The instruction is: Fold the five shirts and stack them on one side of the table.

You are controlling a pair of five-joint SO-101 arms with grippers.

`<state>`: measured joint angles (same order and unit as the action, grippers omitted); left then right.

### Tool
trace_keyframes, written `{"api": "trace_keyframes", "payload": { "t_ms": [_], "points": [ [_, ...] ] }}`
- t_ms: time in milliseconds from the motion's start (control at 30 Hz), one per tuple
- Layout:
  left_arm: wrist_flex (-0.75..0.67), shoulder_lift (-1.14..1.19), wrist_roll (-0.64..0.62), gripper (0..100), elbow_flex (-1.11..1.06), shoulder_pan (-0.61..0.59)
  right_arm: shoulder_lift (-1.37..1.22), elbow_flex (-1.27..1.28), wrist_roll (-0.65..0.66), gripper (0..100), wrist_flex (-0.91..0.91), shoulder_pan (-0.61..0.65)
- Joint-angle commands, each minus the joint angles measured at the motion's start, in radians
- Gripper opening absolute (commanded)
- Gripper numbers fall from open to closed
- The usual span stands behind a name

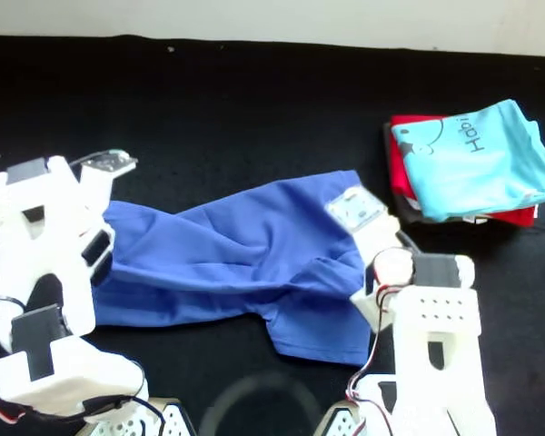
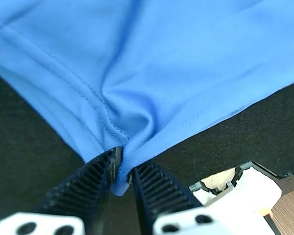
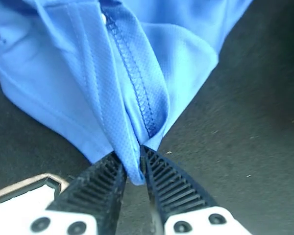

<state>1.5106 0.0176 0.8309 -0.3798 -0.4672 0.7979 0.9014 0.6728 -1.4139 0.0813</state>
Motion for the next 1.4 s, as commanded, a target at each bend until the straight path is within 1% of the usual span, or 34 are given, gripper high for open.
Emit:
{"api": "trace_keyframes", "payload": {
  "t_ms": [0, 100, 267, 367, 433, 500, 567, 633, 667, 767, 900, 933, 1033, 1067, 1100, 1167, 1200, 1267, 1367],
  "points": [
    [-0.035, -0.038, 0.012, 1, -0.022, -0.008, 0.027, 0.038, 0.012, 0.8, 0.027, -0.010],
    [-0.051, -0.036, 0.012, 1, -0.035, -0.010, 0.027, 0.074, 0.012, 0.8, 0.061, -0.008],
    [-0.049, -0.036, 0.015, 1, -0.045, -0.013, 0.027, 0.088, 0.012, 0.8, 0.058, -0.008],
    [-0.049, -0.036, 0.046, 1, -0.045, -0.019, 0.027, 0.084, 0.012, 1.5, 0.048, -0.008],
    [-0.049, -0.036, 0.048, 1, -0.045, -0.041, 0.027, 0.082, 0.012, 5.5, 0.015, -0.008],
    [-0.049, -0.036, 0.048, 2, -0.041, -0.067, 0.028, 0.077, 0.011, 12.9, -0.019, -0.008],
    [-0.049, -0.041, 0.048, 7, -0.036, -0.093, 0.028, 0.056, 0.011, 20.0, -0.048, -0.008],
    [-0.046, -0.047, 0.048, 12, -0.027, -0.111, 0.028, 0.016, 0.011, 21.7, -0.082, -0.008],
    [-0.041, -0.047, 0.048, 14, -0.010, -0.117, 0.028, -0.010, 0.011, 21.3, -0.099, -0.008],
    [-0.037, -0.047, 0.048, 14, 0.061, -0.137, 0.028, -0.107, 0.011, 21.2, -0.151, -0.008],
    [0.077, -0.047, 0.048, 14, 0.232, -0.140, 0.019, -0.255, 0.009, 21.2, -0.154, -0.008],
    [0.107, -0.047, 0.044, 14, 0.283, -0.136, 0.016, -0.285, -0.003, 21.2, -0.125, -0.008],
    [0.150, -0.038, 0.040, 14, 0.406, -0.088, -0.038, -0.317, -0.117, 19.6, 0.027, -0.008],
    [0.150, -0.038, 0.038, 13, 0.432, -0.068, -0.074, -0.323, -0.150, 16.6, 0.073, -0.005],
    [0.149, -0.038, 0.025, 10, 0.453, -0.042, -0.120, -0.335, -0.183, 12.2, 0.119, 0.010],
    [0.144, -0.035, -0.031, 0, 0.481, 0.012, -0.226, -0.380, -0.235, 1.7, 0.173, 0.050],
    [0.129, -0.033, -0.049, 2, 0.481, 0.041, -0.282, -0.409, -0.255, 0.2, 0.188, 0.077],
    [0.089, -0.015, -0.078, 1, 0.461, 0.101, -0.398, -0.481, -0.292, 2.1, 0.200, 0.137],
    [-0.005, 0.074, -0.167, 1, 0.424, 0.170, -0.579, -0.615, -0.338, 0.8, 0.232, 0.222]
  ]
}}
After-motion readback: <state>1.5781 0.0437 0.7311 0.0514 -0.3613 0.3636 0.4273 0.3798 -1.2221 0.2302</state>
